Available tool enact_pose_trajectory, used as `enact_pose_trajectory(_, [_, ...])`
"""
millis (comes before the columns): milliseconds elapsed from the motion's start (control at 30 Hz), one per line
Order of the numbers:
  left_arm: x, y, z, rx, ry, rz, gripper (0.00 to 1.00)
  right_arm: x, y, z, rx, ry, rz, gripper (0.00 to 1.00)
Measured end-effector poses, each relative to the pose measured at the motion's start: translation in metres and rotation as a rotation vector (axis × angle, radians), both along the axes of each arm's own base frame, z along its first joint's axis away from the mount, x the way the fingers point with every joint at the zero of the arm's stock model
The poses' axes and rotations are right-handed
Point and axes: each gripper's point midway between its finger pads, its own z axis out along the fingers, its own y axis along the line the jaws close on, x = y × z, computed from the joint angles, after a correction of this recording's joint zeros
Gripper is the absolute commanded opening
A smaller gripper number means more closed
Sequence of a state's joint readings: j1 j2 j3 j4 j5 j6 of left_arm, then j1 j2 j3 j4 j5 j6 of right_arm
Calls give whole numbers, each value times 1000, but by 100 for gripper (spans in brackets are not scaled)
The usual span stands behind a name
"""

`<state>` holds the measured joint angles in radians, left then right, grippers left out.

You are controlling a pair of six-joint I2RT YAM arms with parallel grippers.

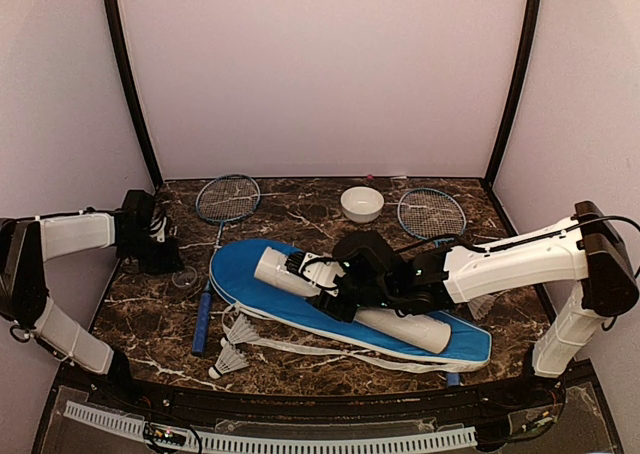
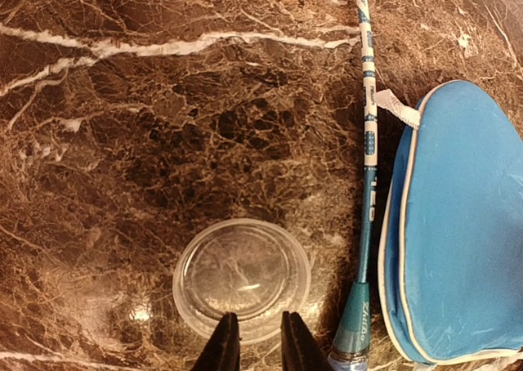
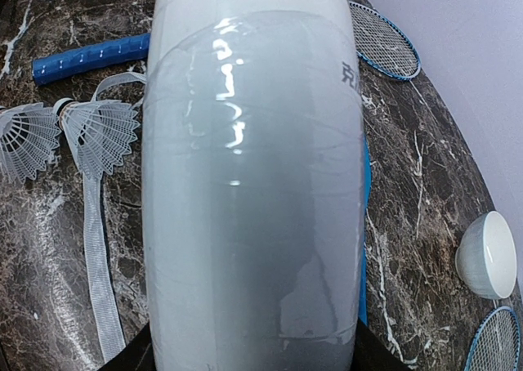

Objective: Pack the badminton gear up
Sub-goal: Place the tube cap at the center of the board, then pass from the right arm to the left

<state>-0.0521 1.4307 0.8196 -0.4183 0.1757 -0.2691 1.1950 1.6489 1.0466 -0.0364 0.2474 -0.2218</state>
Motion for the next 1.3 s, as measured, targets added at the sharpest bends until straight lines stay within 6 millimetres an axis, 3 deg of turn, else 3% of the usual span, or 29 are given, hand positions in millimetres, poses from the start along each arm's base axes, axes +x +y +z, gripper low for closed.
enact_pose_trajectory(500, [4,-1,12,-3,-36,-10,44,0,1,1,6,-1,-1,55])
enact_pose_trajectory(867, [12,-20,70,-93,-261,-86,48,5,4,8,52,-2,-38,55])
enact_pose_trajectory(1033, [11,-46,92,-148,-351,-189,49,11,5,17,100,8,-94,55])
enact_pose_trajectory(1300, [-23,-136,137,-271,-512,-515,60,18,8,51,268,24,-180,55])
